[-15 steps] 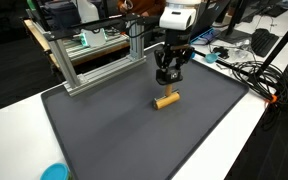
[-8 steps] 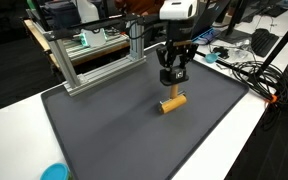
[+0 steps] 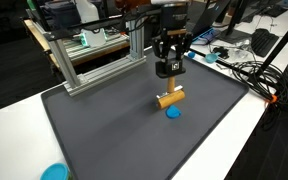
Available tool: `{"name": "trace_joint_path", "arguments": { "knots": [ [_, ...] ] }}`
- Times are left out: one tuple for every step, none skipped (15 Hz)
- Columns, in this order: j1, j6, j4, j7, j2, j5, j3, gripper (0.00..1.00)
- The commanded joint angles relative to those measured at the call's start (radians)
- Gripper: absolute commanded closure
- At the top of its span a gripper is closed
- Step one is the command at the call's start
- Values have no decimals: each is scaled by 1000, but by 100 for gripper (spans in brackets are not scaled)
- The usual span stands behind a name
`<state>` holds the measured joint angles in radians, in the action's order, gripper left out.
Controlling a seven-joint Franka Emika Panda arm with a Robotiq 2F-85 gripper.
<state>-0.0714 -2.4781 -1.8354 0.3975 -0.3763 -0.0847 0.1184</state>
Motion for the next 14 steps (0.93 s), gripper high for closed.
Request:
{"name": "trace_joint_path", "arguments": {
  "knots": [
    [-4, -37, -99, -6, 81, -17, -5, 78],
    [-1, -36, -114, -21, 92, -11, -11, 78],
    [-3, -28, -123, -15, 99, -16, -10, 78],
    [-3, -34, -136, -13, 107, -17, -11, 78],
    [-3, -53, -138, -23, 107, -23, -16, 78],
    [-12, -43, -113, -11, 88, -48, -9, 78],
    [-25, -17, -86, 3, 76, -106, 9, 78],
    [-33, 36, -54, -6, 77, -168, 22, 78],
    [-40, 78, -27, -7, 79, -217, 29, 78],
    [-30, 133, 16, -35, 77, -219, 18, 78],
    [-13, 157, 47, -75, 77, -190, -4, 78],
    [-10, 86, -19, -28, 66, -184, -3, 53],
    [-8, 114, 10, -45, 67, -185, -5, 53],
    [-8, 130, 28, -54, 69, -185, -8, 53]
  ]
}}
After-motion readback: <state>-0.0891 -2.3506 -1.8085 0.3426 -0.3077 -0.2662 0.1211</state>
